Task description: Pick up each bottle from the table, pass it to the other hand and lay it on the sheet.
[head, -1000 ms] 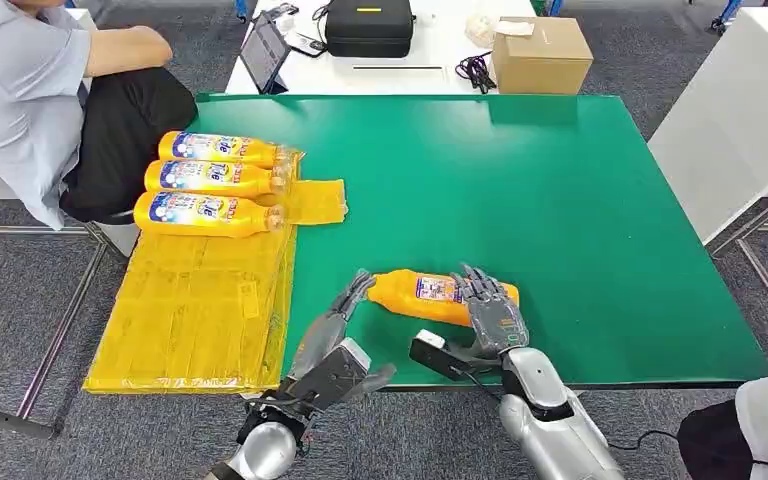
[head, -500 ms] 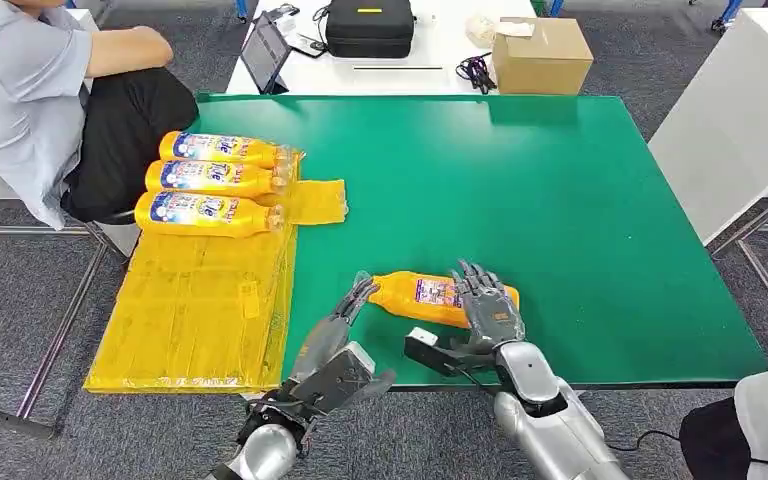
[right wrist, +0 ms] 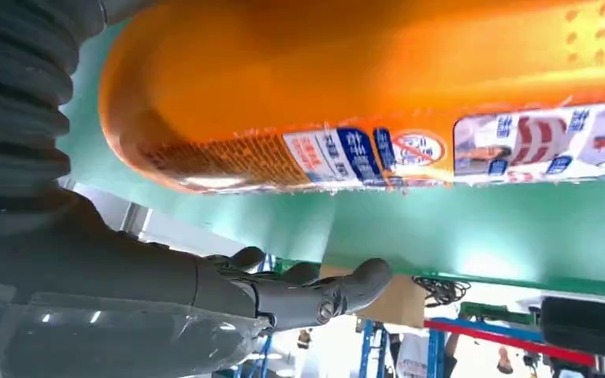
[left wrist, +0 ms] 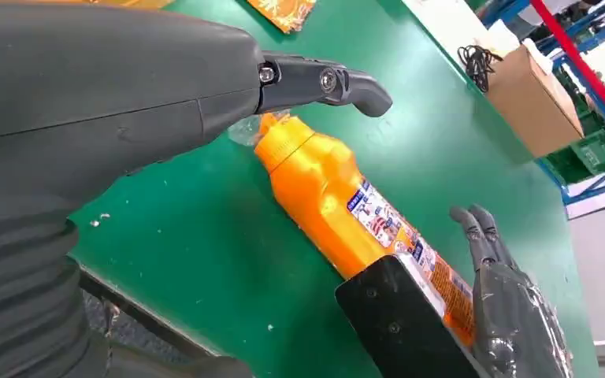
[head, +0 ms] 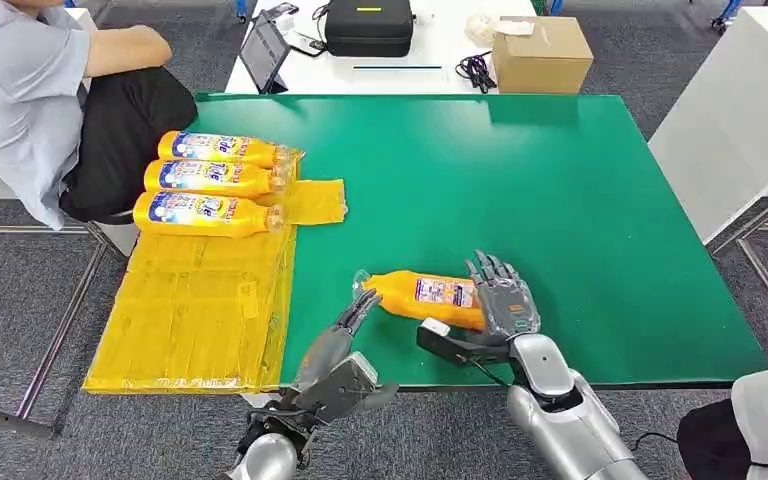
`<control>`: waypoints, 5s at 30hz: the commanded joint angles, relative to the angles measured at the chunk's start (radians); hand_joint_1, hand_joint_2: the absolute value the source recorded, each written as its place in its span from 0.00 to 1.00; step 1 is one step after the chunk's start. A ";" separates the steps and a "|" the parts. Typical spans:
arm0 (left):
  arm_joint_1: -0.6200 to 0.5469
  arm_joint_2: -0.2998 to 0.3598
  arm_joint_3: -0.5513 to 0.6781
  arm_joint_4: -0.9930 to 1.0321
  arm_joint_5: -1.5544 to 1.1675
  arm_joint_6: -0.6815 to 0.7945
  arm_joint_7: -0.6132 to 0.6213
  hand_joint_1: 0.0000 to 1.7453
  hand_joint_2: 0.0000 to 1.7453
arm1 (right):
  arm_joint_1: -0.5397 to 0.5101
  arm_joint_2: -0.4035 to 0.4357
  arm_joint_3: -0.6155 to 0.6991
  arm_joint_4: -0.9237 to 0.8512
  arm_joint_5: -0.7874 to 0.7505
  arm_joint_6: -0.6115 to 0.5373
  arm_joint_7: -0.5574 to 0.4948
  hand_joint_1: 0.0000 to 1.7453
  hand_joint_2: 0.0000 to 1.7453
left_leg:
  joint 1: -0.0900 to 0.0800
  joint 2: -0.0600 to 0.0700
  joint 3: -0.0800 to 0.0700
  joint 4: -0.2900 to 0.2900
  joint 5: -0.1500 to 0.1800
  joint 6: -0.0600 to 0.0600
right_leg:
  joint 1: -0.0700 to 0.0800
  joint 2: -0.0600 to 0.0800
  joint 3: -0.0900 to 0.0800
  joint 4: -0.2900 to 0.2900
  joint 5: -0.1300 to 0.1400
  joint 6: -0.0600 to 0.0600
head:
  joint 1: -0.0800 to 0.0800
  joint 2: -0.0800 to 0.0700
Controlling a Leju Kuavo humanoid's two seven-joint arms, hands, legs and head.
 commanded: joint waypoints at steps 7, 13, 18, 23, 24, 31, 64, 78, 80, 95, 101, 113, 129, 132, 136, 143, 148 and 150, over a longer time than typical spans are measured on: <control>-0.019 0.008 -0.015 0.044 0.011 -0.021 0.000 0.00 1.00 | -0.029 -0.015 0.008 0.029 0.008 0.001 -0.005 0.00 1.00 | 0.001 0.001 0.003 0.000 -0.002 -0.002 | 0.001 0.001 0.003 0.000 -0.001 -0.002 | 0.000 0.000; -0.021 0.019 -0.030 0.064 0.009 -0.035 0.003 0.00 1.00 | -0.025 -0.017 -0.002 0.040 0.008 0.013 -0.007 0.00 1.00 | 0.000 0.001 0.003 -0.001 -0.001 -0.001 | 0.000 0.000 0.003 -0.001 -0.001 -0.002 | 0.000 0.000; -0.022 0.022 -0.045 0.066 -0.024 -0.055 0.036 0.00 1.00 | 0.001 -0.026 -0.084 0.121 -0.151 0.181 0.001 0.00 1.00 | 0.001 0.000 0.004 -0.001 -0.001 -0.002 | 0.001 0.000 0.004 -0.001 -0.001 -0.002 | 0.000 0.000; -0.042 0.023 -0.059 0.108 -0.015 -0.060 0.022 0.00 1.00 | 0.017 -0.029 -0.119 0.271 -0.229 0.111 -0.091 0.91 1.00 | 0.001 -0.003 0.005 -0.002 0.000 -0.001 | 0.001 -0.003 0.007 -0.004 -0.001 -0.002 | 0.000 0.000; -0.048 0.022 -0.060 0.119 -0.009 -0.056 0.018 0.00 1.00 | 0.003 -0.024 -0.126 0.299 -0.244 0.111 -0.097 1.00 1.00 | 0.000 -0.002 0.004 -0.002 0.000 -0.001 | 0.001 -0.003 0.005 -0.003 -0.001 -0.001 | 0.000 0.000; -0.052 0.021 -0.063 0.129 -0.002 -0.055 0.011 0.00 1.00 | -0.017 -0.025 -0.128 0.330 -0.251 0.119 -0.102 1.00 1.00 | 0.000 -0.001 0.008 -0.001 -0.001 0.000 | 0.001 -0.002 0.008 -0.003 0.000 -0.001 | 0.000 0.000; -0.015 -0.014 0.009 0.050 0.444 0.201 -0.354 0.00 1.00 | 0.094 0.082 -0.308 0.139 -0.581 0.077 -0.380 1.00 1.00 | 0.002 0.001 0.015 0.000 -0.003 -0.001 | 0.002 0.000 0.015 -0.002 -0.001 -0.003 | 0.000 0.000; -0.038 -0.041 0.123 0.072 0.738 0.354 -0.462 0.00 1.00 | 0.081 0.142 -0.289 0.084 -0.663 0.066 -0.429 1.00 1.00 | 0.002 0.003 0.009 0.001 -0.002 -0.002 | 0.002 0.002 0.009 -0.001 -0.001 -0.003 | 0.000 0.000; -0.035 -0.040 0.122 0.079 0.745 0.351 -0.475 0.00 1.00 | 0.085 0.140 -0.288 0.082 -0.664 0.065 -0.428 1.00 1.00 | 0.001 0.002 0.008 0.000 -0.002 -0.001 | 0.001 0.001 0.008 -0.002 0.000 -0.002 | 0.000 0.000; -0.077 -0.028 0.172 0.238 1.020 0.075 -0.287 0.00 1.00 | 0.061 0.153 -0.191 -0.002 -0.740 0.105 -0.493 1.00 1.00 | 0.000 0.005 0.004 0.000 -0.002 -0.001 | 0.001 0.004 0.004 -0.001 0.000 -0.003 | 0.000 0.000; -0.076 -0.019 0.202 0.199 1.128 -0.111 -0.228 0.00 1.00 | 0.044 0.154 -0.095 -0.066 -0.778 0.144 -0.516 1.00 1.00 | 0.001 0.005 0.003 0.000 -0.003 -0.001 | 0.001 0.004 0.003 -0.001 0.000 -0.002 | 0.000 0.000; -0.141 -0.029 0.207 0.249 1.066 -0.177 -0.273 0.00 1.00 | 0.028 0.171 0.044 -0.097 -0.807 0.172 -0.521 1.00 1.00 | 0.001 0.003 0.002 0.000 -0.002 0.000 | 0.001 0.002 0.002 -0.001 0.000 -0.002 | 0.000 0.000; -0.063 -0.014 0.233 0.067 0.952 -0.164 -0.329 0.00 1.00 | 0.038 0.159 0.071 -0.056 -0.809 0.204 -0.527 1.00 1.00 | 0.001 0.002 0.004 0.000 -0.002 0.000 | 0.001 0.002 0.004 -0.001 -0.001 -0.002 | 0.000 0.000; -0.063 -0.011 0.234 0.069 0.952 -0.166 -0.331 0.00 1.00 | 0.036 0.159 0.070 -0.057 -0.809 0.204 -0.527 1.00 1.00 | 0.001 0.001 0.003 0.000 -0.002 -0.001 | 0.001 0.000 0.004 -0.001 -0.001 -0.002 | 0.000 0.000; -0.070 -0.015 0.251 0.114 0.952 -0.132 -0.315 0.00 1.00 | 0.045 0.159 0.053 -0.081 -0.814 0.198 -0.530 1.00 1.00 | 0.001 0.001 0.003 0.000 -0.002 -0.001 | 0.001 0.001 0.004 -0.001 -0.001 -0.002 | 0.000 0.000; -0.115 0.003 0.308 0.303 1.001 -0.150 -0.281 0.00 1.00 | 0.052 0.153 0.017 -0.117 -0.821 0.182 -0.539 1.00 1.00 | 0.001 0.001 0.005 -0.001 -0.002 -0.001 | 0.001 0.000 0.005 -0.002 -0.001 -0.002 | 0.000 0.000; -0.107 -0.015 0.331 0.305 0.994 -0.141 -0.332 0.00 1.00 | 0.054 0.154 0.016 -0.117 -0.821 0.182 -0.538 1.00 1.00 | 0.002 0.003 0.006 0.000 -0.003 -0.002 | 0.002 0.002 0.007 -0.002 -0.002 -0.003 | 0.000 0.000; -0.107 -0.015 0.331 0.305 0.994 -0.141 -0.332 0.00 1.00 | 0.054 0.154 0.016 -0.117 -0.821 0.182 -0.538 1.00 1.00 | 0.002 0.002 0.004 0.000 -0.003 -0.001 | 0.002 0.001 0.005 -0.001 -0.001 -0.003 | 0.000 0.000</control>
